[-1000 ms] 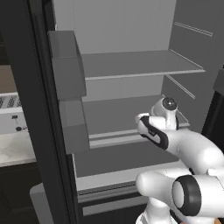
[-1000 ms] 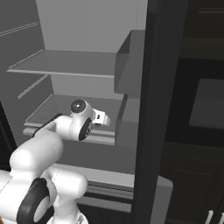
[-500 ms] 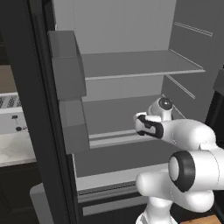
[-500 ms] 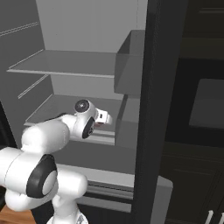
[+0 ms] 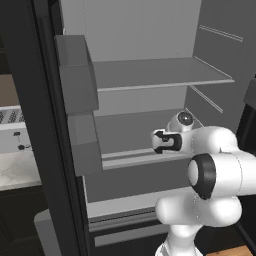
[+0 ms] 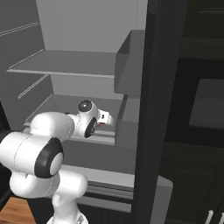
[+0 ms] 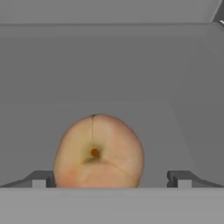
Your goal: Retrieve the tangerine and peach from the fridge and place them into the bowl on the dining table.
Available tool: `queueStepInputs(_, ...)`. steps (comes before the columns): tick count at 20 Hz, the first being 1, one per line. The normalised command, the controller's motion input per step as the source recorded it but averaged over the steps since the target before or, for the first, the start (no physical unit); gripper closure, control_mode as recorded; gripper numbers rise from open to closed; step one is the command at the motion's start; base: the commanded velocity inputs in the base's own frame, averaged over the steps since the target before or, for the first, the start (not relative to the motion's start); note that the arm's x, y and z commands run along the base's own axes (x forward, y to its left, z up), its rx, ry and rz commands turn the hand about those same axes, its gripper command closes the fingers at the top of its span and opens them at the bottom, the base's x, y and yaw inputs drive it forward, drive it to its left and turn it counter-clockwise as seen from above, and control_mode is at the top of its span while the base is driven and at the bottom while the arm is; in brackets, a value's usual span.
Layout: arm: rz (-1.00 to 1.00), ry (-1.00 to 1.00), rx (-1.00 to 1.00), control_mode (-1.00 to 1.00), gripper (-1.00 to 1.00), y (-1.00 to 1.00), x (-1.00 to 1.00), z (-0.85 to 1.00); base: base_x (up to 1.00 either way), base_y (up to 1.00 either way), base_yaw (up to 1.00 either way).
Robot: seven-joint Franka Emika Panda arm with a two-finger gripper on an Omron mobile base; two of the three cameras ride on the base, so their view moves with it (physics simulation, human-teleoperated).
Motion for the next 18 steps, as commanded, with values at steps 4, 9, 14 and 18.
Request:
queueStepInputs(4, 0.00, 0.03, 0.00, -1.00, -1.00, 0.00, 0.12, -0.24, 0.00, 0.00, 0.00)
queueStepInputs(9, 0.00, 0.03, 0.00, -1.00, -1.00, 0.00, 0.16, -0.22, 0.00, 0.00, 0.00)
queueStepInputs(14, 0.00, 0.09, 0.00, -1.00, 1.00, 0.00, 0.00, -0.46, 0.00, 0.00, 0.00)
queueStepInputs(18, 0.00, 0.09, 0.00, -1.00, 1.00, 0.00, -0.07, -0.71, 0.00, 0.00, 0.00)
